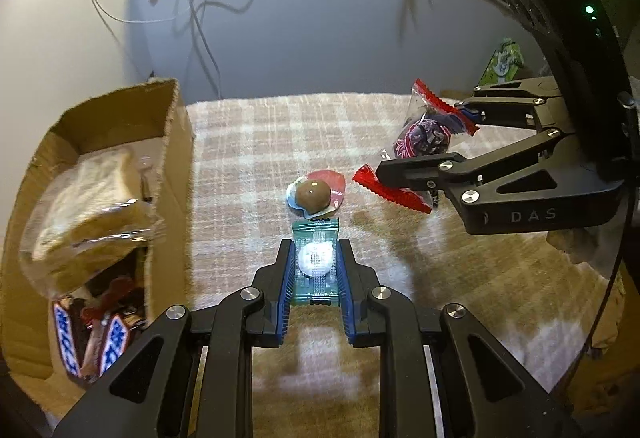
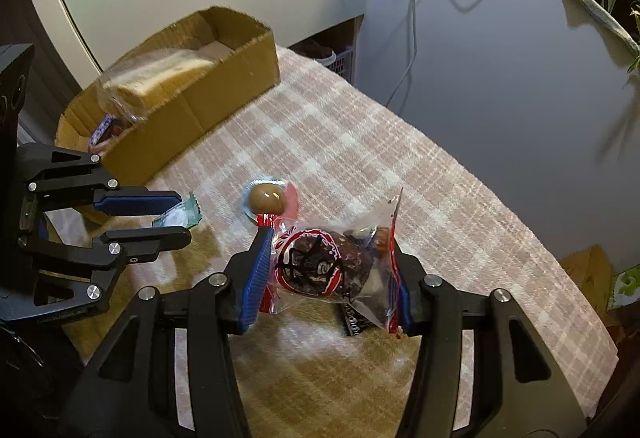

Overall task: Organize snacks
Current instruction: 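Grasp the green mint candy with left tool while right tool grasps the bagged chocolate, then carry green mint candy and bagged chocolate over the box and open both tools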

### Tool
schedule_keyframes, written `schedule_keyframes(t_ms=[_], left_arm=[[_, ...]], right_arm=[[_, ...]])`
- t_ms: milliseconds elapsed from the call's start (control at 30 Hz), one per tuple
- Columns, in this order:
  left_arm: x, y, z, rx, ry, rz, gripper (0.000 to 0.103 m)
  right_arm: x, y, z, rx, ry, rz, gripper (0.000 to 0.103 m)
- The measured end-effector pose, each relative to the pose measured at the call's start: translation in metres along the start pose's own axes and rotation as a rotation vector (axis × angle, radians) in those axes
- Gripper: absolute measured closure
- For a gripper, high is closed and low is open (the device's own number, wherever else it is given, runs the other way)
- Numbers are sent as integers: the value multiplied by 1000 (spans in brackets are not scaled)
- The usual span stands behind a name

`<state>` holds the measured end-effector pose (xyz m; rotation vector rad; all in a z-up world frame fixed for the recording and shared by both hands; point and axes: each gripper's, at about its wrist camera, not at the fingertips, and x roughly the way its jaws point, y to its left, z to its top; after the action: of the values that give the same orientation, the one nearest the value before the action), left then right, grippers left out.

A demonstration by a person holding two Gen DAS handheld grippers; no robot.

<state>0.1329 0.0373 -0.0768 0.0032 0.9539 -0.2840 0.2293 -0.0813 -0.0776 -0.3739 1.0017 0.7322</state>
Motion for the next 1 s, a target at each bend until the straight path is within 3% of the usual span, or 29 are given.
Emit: schedule_keyframes(t_ms=[433, 1000], left_arm=[[-55, 41, -14, -58, -80, 37, 84], [-77, 106, -30, -139, -110, 111, 84]], right_arm=[[-18, 52, 34, -53, -48, 31, 49], [1, 122, 95, -149, -64, 85, 49]])
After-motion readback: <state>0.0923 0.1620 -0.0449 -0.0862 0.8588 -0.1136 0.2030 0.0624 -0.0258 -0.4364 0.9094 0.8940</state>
